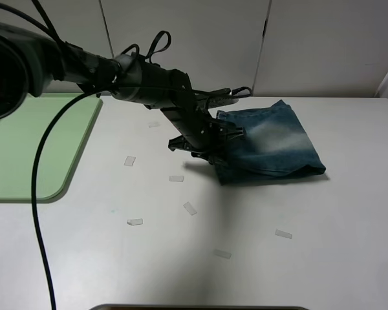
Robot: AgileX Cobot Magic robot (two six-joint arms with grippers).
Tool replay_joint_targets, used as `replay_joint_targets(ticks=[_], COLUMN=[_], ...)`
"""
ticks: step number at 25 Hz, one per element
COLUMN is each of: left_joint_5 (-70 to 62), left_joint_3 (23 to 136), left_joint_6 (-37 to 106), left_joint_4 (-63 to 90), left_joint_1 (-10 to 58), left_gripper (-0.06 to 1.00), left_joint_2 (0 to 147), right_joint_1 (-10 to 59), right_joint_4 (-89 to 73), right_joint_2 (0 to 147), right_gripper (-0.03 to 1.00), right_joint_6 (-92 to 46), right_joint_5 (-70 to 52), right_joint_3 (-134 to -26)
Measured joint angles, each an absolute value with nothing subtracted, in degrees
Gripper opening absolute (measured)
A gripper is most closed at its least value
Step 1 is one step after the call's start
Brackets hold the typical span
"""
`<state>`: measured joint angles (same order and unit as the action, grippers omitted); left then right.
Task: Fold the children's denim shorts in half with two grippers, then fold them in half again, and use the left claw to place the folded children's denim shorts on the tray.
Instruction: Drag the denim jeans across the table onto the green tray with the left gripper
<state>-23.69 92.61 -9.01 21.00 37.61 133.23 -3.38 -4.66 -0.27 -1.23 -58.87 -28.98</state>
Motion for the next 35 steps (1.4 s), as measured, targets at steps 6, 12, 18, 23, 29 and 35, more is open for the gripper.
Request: replay_joint_targets(ticks=[6, 12, 18, 23, 29, 35], left_joint_5=[-32.08, -38.63, -42.93, -45.6, -48.1, -49.38], left_joint_3=[92.5, 92.45, 92.45, 92.45, 92.39, 92.35], left_joint_6=[-8.9, -8.9, -8.85, -8.85, -8.25, -6.49], left_joint_4=[10.36, 1.36, -5.3, -10.27, -13.31, -13.52], left_joint_1=[36.45, 36.0, 36.0, 36.0, 34.14, 30.48], left_gripper=[0.23, 0.23, 0.2, 0.2, 0.19, 0.19], left_joint_2=[129.3, 126.71, 124.37, 122.6, 121.36, 119.92], right_joint_1=[-3.38, -3.38, -3.38, -3.38, -3.38, -3.38], right_joint_4=[-4.66, -4.84, -4.84, -4.84, -4.91, -4.9], right_joint_2=[-0.27, -0.27, -0.27, -0.27, -0.27, -0.27], right_gripper=[0.69, 0.69, 0.69, 0.69, 0.69, 0.69], right_joint_6=[-1.23, -1.23, -1.23, -1.23, -1.23, -1.23], right_joint_5=[-58.87, -58.87, -58.87, -58.87, -58.87, -58.87], right_joint_3=[-28.98, -28.98, -28.98, -28.98, -28.98, -28.98])
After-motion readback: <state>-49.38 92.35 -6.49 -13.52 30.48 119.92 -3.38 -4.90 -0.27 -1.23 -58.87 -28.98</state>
